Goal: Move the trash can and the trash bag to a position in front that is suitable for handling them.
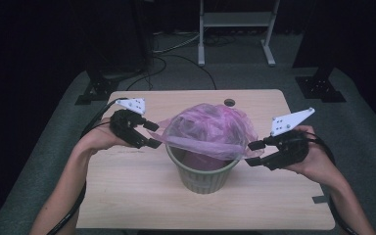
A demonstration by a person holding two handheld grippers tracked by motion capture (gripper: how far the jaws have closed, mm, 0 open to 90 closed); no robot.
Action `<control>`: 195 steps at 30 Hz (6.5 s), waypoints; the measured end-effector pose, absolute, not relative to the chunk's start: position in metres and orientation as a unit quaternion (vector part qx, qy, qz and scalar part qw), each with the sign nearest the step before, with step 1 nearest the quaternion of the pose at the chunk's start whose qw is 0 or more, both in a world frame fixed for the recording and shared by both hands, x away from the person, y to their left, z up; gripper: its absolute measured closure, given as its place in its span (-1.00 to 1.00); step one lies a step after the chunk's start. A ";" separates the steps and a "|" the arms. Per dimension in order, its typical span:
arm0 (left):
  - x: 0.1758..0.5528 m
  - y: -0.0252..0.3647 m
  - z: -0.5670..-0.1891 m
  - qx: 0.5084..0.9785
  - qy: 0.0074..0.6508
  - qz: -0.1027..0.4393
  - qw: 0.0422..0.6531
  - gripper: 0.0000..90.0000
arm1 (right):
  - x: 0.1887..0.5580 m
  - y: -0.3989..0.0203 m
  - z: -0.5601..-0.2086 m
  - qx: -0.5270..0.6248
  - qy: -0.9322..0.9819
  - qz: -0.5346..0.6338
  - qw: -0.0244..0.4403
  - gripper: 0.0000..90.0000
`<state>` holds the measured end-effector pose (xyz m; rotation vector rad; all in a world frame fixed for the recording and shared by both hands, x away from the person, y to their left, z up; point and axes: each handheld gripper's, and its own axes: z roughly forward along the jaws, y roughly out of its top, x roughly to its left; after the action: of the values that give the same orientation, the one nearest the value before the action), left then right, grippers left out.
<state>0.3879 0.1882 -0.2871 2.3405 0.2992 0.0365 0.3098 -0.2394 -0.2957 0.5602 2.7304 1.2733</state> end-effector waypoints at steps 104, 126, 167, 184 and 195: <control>0.343 0.156 -0.337 0.923 0.099 0.021 0.371 0.09 | 0.296 -0.226 -0.350 0.254 0.852 0.449 0.084 0.26; 0.344 0.158 -0.359 0.922 0.092 0.014 0.377 1.00 | 0.297 -0.223 -0.376 0.261 0.876 0.401 0.057 1.00; 0.363 0.174 -0.324 0.915 0.099 0.020 0.391 0.01 | 0.369 -0.202 -0.278 0.216 0.879 0.412 0.101 0.24; 0.375 0.174 -0.318 0.918 0.111 0.032 0.380 -0.13 | 0.395 -0.191 -0.277 0.240 0.885 0.381 0.113 1.00; 0.381 0.176 -0.319 0.919 0.106 0.041 0.377 0.00 | 0.415 -0.209 -0.277 0.282 0.863 0.405 0.108 1.00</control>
<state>0.3813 0.1758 -0.3195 2.3505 0.2719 0.1041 0.4150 -0.2091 -0.2767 0.8297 2.5404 1.1918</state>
